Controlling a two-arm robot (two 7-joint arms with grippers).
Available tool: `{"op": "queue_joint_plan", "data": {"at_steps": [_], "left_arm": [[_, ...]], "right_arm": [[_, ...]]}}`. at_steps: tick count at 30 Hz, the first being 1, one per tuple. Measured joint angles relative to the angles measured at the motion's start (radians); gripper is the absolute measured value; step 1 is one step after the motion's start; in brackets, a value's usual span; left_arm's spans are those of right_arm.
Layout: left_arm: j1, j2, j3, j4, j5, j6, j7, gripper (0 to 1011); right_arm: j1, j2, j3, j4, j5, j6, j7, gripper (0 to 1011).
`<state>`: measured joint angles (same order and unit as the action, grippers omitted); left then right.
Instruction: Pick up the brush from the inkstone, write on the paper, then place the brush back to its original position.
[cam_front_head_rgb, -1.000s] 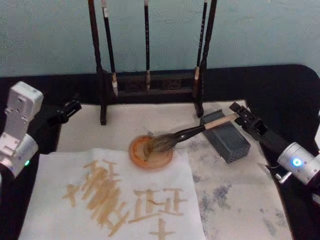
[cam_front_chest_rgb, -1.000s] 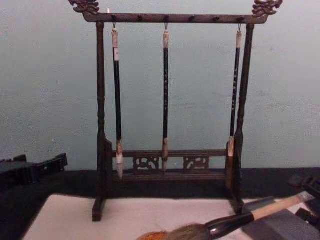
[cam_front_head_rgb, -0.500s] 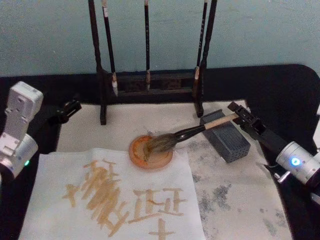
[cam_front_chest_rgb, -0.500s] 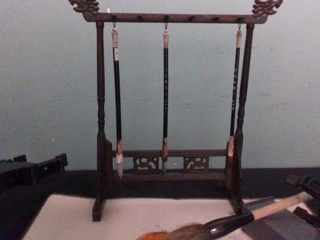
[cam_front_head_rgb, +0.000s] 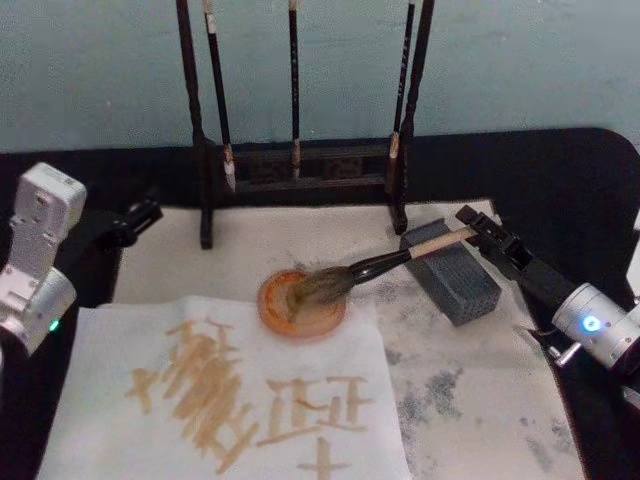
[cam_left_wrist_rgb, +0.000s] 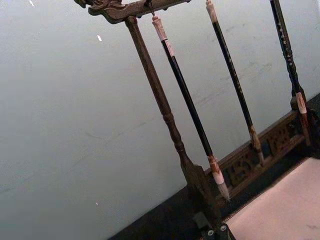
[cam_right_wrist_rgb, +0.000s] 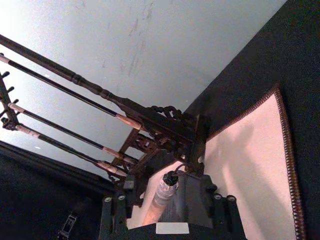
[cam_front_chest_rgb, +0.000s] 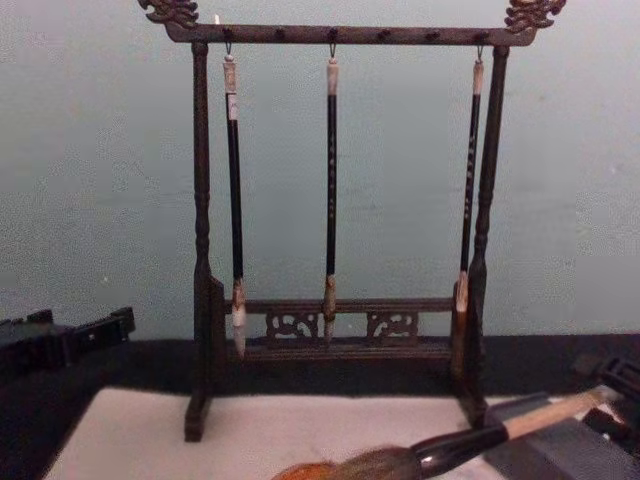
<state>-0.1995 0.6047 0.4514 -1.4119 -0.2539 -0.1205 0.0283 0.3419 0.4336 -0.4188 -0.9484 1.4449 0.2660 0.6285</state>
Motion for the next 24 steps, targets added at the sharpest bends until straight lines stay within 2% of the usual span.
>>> {"op": "queue_joint_plan", "data": {"at_steps": [1,3,4,6,9,10,12,13,15,16,20,24], "left_arm": [[0.000,0.000,0.000,0.000,0.000,0.000,0.000,1002],[0.000,0.000,0.000,0.000,0.000,0.000,0.000,1002],[0.000,0.000,0.000,0.000,0.000,0.000,0.000,1002],[0.000,0.000,0.000,0.000,0.000,0.000,0.000,1002],[0.000,0.000,0.000,0.000,0.000,0.000,0.000,1002],[0.000,0.000,0.000,0.000,0.000,0.000,0.000,1002],[0.000,0.000,0.000,0.000,0.000,0.000,0.000,1002],[0.000,0.000,0.000,0.000,0.000,0.000,0.000,1002],[0.000,0.000,0.000,0.000,0.000,0.000,0.000,1002],[0.000,0.000,0.000,0.000,0.000,0.000,0.000,1002],[0.000,0.000,0.000,0.000,0.000,0.000,0.000,1002],[0.000,0.000,0.000,0.000,0.000,0.000,0.000,1000]], "right_arm": [[0.000,0.000,0.000,0.000,0.000,0.000,0.000,800],[0.000,0.000,0.000,0.000,0.000,0.000,0.000,789],[0.000,0.000,0.000,0.000,0.000,0.000,0.000,724],[0.000,0.000,0.001,-0.001,0.000,0.000,-0.001,684],[-0.001,0.000,0.001,-0.001,0.000,0.000,-0.001,540],[-0.001,0.000,0.001,-0.001,0.000,0.000,-0.001,540],[-0.001,0.000,0.001,-0.001,0.000,0.000,-0.001,475],[-0.001,0.000,0.001,-0.001,-0.001,0.000,-0.001,412],[-0.001,0.000,0.001,-0.001,-0.001,0.000,-0.001,379],[-0.001,0.000,0.001,-0.001,-0.001,0.000,-0.001,309],[-0.001,0.000,0.001,-0.001,0.000,0.000,-0.001,222],[-0.001,0.000,0.001,-0.001,0.000,0.000,-0.001,210]]}}
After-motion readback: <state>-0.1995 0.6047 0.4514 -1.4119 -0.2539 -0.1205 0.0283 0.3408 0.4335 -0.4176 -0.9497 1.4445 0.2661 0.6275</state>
